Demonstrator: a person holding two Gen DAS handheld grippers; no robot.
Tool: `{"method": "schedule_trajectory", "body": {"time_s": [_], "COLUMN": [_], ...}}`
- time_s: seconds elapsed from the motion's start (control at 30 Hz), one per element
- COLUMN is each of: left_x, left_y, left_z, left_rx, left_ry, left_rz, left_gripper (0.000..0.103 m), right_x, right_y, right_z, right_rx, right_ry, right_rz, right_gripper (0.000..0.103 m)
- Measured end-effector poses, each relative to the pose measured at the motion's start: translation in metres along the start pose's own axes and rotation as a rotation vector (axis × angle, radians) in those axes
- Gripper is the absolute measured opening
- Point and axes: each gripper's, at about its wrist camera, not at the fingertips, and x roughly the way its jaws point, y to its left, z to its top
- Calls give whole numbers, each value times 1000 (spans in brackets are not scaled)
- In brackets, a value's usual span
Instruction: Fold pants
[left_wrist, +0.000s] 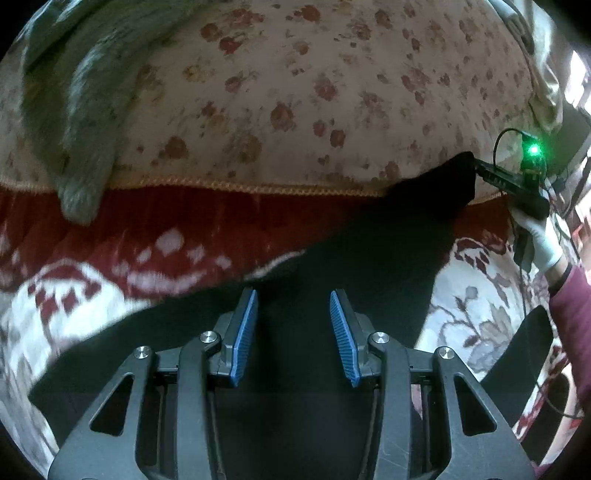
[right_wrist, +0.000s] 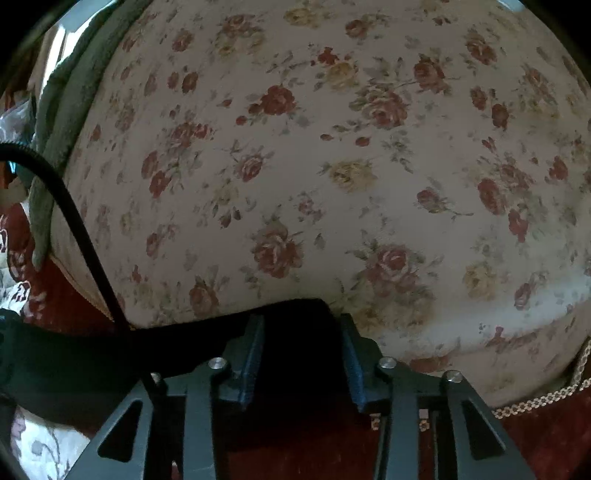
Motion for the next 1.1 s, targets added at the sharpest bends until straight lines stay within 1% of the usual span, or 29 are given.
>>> {"method": "schedule_trajectory", "body": {"time_s": [0.03, 0.1, 0.13, 0.23, 0.3, 0.37, 0.43, 0.47, 0.5, 0.53, 0.6, 0.63, 0.7, 0.8, 0.93, 1.1], "left_x": [2, 8, 11, 21, 30, 41, 49, 50, 51, 53, 53, 51, 44, 24, -8, -47], "left_y": [1, 1, 0, -2, -4, -7, -10, -12, -14, -17, -24, -27, -30, -31, -42, -67], "left_z": [3, 9, 12, 17, 17, 15, 12, 10, 8, 6, 3, 1, -2, -5, -9, -25], "left_rx": [15, 48, 72, 136, 175, 215, 245, 259, 274, 292, 325, 339, 333, 291, 250, 246], "left_ry": [3, 19, 24, 49, 78, 117, 141, 137, 132, 130, 122, 113, 94, 49, -18, -78], "left_rz": [-2, 0, 11, 29, 26, 43, 58, 70, 87, 110, 154, 180, 193, 188, 167, 147], "left_gripper": [40, 40, 40, 43, 43, 43, 43, 43, 39, 25, 18, 12, 11, 10, 10, 10], "right_x": [-1, 0, 0, -1, -3, -11, -18, -21, -24, -30, -38, -42, -51, -73, -101, -137], "right_y": [-1, -1, -4, -9, -13, -6, -9, -8, -7, -8, -11, -13, -14, -18, -25, -25], "right_z": [0, 2, 1, 2, 6, 4, 3, 4, 4, 3, 1, -1, -8, -16, -23, -35], "right_rx": [-6, -8, -4, 8, 15, 16, 28, 34, 38, 46, 67, 82, 104, 127, 145, 161], "right_ry": [-4, -6, -3, 6, 9, 7, -2, -7, -10, -20, -29, -34, -40, -57, -83, -114], "right_rz": [0, 18, 24, 50, 64, 73, 89, 101, 107, 118, 135, 150, 170, 192, 195, 191], "right_gripper": [21, 16, 16, 9, 8, 8, 7, 7, 7, 7, 7, 7, 7, 7, 7, 7]}}
